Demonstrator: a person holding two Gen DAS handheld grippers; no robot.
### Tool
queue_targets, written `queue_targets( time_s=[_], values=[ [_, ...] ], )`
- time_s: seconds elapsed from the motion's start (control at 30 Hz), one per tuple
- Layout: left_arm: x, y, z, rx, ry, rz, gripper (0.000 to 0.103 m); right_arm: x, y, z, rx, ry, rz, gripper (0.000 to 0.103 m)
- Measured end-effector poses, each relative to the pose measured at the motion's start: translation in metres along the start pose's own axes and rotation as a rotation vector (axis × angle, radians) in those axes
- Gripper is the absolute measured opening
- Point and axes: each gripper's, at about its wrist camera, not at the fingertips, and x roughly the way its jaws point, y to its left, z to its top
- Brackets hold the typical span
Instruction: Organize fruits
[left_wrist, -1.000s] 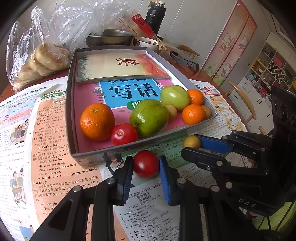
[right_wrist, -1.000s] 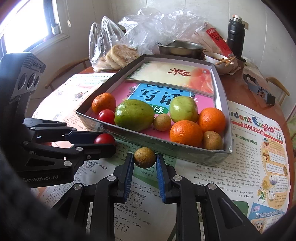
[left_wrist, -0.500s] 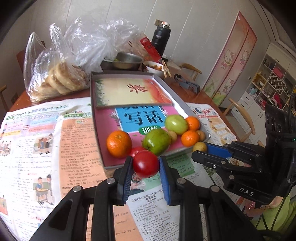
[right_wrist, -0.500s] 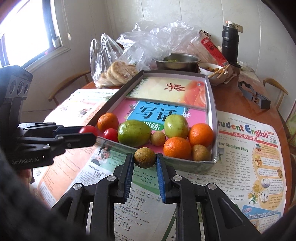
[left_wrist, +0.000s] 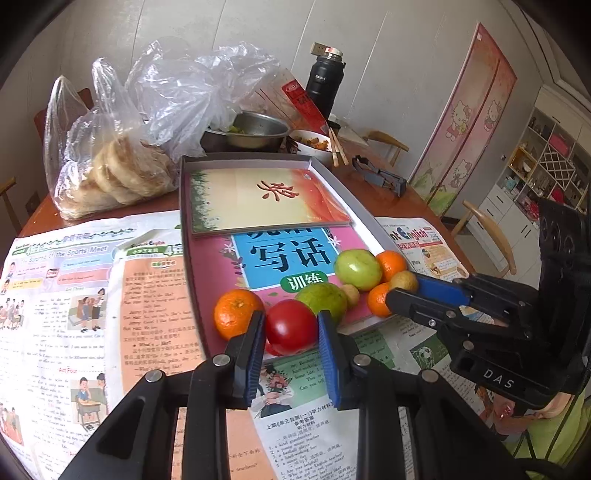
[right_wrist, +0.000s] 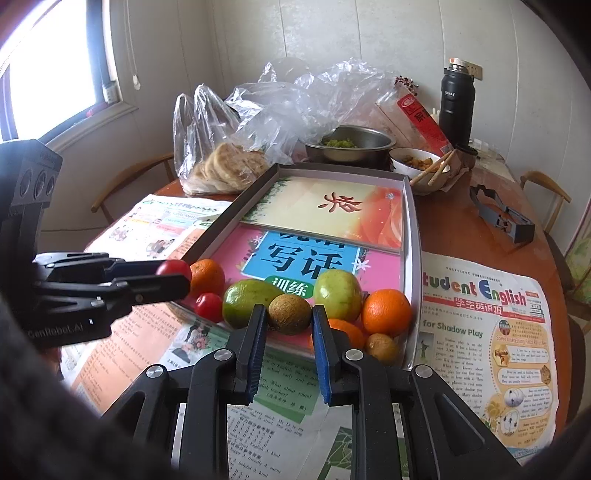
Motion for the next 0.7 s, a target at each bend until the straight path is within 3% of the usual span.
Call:
queue_targets(
  time_s=[0.23, 0.7],
  values=[
    [0.016, -0.02, 0.0, 0.052, 0.032, -0.024, 0.028, 0.008, -0.006, -0.001, 0.006, 0.014, -0.012, 0.025],
    [0.025, -0.015, -0.003, 0.042, 0.041, 0.021, 0.029, 0.021, -0.001, 0.0, -0.02, 0.029, -0.011, 0.025]
  ],
)
